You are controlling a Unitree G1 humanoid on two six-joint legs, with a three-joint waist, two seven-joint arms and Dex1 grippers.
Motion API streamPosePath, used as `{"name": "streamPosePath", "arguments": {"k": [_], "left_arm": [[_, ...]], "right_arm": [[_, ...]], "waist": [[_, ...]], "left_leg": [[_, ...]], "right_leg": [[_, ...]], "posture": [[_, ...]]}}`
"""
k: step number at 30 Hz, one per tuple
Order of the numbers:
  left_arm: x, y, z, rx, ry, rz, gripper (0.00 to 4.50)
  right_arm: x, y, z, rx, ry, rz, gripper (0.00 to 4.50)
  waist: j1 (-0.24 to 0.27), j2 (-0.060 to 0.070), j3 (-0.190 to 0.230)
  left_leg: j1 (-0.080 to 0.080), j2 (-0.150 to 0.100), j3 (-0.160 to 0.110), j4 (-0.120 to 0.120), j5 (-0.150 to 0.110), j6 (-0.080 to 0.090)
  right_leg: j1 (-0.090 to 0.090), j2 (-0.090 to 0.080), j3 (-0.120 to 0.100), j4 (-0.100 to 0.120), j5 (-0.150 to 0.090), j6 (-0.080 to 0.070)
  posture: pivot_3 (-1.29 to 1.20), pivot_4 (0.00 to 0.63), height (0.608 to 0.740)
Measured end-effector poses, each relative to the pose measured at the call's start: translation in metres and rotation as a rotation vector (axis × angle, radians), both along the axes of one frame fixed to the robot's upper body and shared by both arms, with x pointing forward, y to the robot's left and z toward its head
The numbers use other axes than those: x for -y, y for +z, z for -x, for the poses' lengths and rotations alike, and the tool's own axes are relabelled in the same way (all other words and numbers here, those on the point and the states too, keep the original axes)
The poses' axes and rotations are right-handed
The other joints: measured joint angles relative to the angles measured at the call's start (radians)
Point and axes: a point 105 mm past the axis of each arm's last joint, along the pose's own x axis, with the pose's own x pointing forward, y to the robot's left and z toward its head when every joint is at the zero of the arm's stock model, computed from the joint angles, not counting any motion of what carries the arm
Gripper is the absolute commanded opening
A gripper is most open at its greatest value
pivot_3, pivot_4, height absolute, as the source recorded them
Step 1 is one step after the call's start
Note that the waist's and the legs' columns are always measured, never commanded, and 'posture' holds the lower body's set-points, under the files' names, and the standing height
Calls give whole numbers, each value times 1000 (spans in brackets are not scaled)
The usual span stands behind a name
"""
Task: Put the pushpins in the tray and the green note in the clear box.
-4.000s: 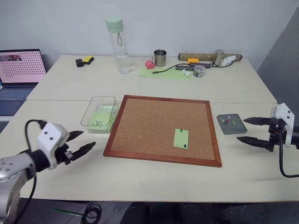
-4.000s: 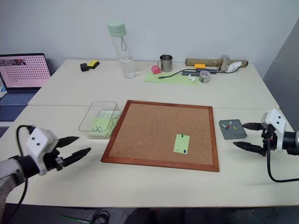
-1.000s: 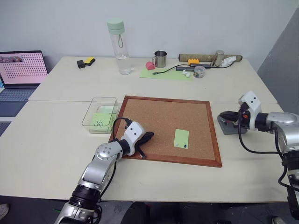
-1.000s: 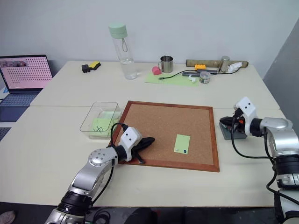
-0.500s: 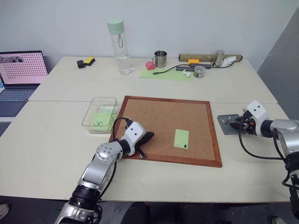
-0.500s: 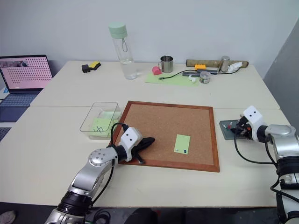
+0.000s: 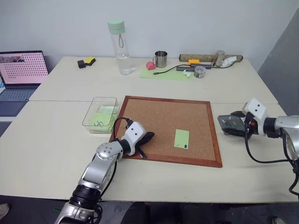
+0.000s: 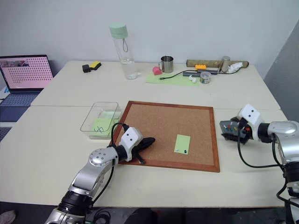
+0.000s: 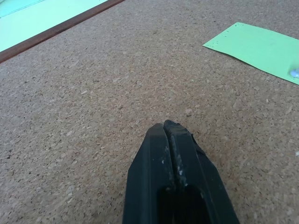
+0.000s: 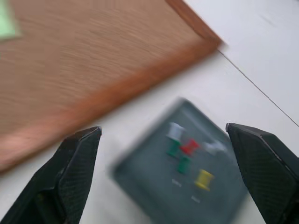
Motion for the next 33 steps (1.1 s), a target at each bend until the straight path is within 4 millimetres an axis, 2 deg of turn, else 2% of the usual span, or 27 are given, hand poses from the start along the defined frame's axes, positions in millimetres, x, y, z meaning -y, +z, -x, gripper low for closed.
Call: {"name": "streamPosePath", "arguments": {"k": [2,4,7,9,17,19,20,22,24,25,26,28,33], "left_arm": [[0,0,0,0,0,0,0],[-1,0,0,0,1,-1,0],[0,-1,0,-2,0,-2,0],[0,-1,1,-3,-1,-3,0],[-1,-2,2,-5,-1,-6,0],[-1,-2,3,-6,-2,-7,0],[-1,-2,3,-6,-2,-7,0],[-1,-3,5,-6,-4,-6,0],[-1,-3,6,-7,-4,-7,0],[0,-3,6,-7,-7,-7,0],[-1,-3,6,-8,-7,-8,0],[-1,-3,6,-8,-8,-10,0],[-1,-3,7,-8,-9,-12,0]], "right_arm": [[-16,-2,10,-23,79,-14,4457],[-40,-8,22,-35,173,-30,4457],[-66,-17,29,-43,243,-64,4457],[-78,-22,30,-47,267,-77,4457],[-99,-42,27,-62,278,-134,4457],[-101,-44,26,-66,276,-150,4097],[-101,-44,26,-67,276,-152,4084],[-106,-45,26,-66,284,-169,3541],[-113,-46,27,-70,298,-183,3182],[-115,-47,27,-76,302,-189,2733],[-114,-48,26,-77,299,-186,2684],[-113,-52,25,-82,297,-177,2188],[-114,-56,26,-86,306,-176,1284]], "waist": [[0,0,0],[0,0,0],[0,0,0],[0,0,0],[0,-1,0],[0,-1,0],[0,-1,0],[-2,-1,0],[-2,-1,0],[-2,-1,0],[-2,-1,0],[-2,-1,0],[-4,-1,-1]], "left_leg": [[0,0,0,0,0,0],[0,0,-1,0,0,0],[0,0,-1,0,0,0],[0,0,-1,0,0,0],[0,0,-1,0,0,0],[0,0,-1,0,0,0],[0,0,-1,0,0,0],[0,0,-1,0,0,0],[0,0,-1,0,0,0],[0,0,-1,0,0,0],[0,0,-1,0,0,0],[1,0,-1,0,0,0],[1,0,-1,0,0,0]], "right_leg": [[0,0,0,0,0,0],[0,0,0,0,0,0],[0,0,0,0,0,0],[0,0,0,0,0,0],[0,0,0,-1,0,0],[0,0,0,-1,0,0],[0,0,0,-1,0,0],[0,0,-1,0,0,0],[0,0,-1,0,0,0],[0,0,-1,-1,0,0],[0,0,-1,-1,0,0],[0,0,-1,-1,0,0],[0,0,-1,-1,0,0]], "posture": [[0,150,740],[0,150,740],[0,150,740],[0,150,740],[0,150,740],[0,150,740],[0,150,740],[0,150,740],[0,150,740],[0,150,740],[0,150,740],[0,150,740],[0,150,740]]}}
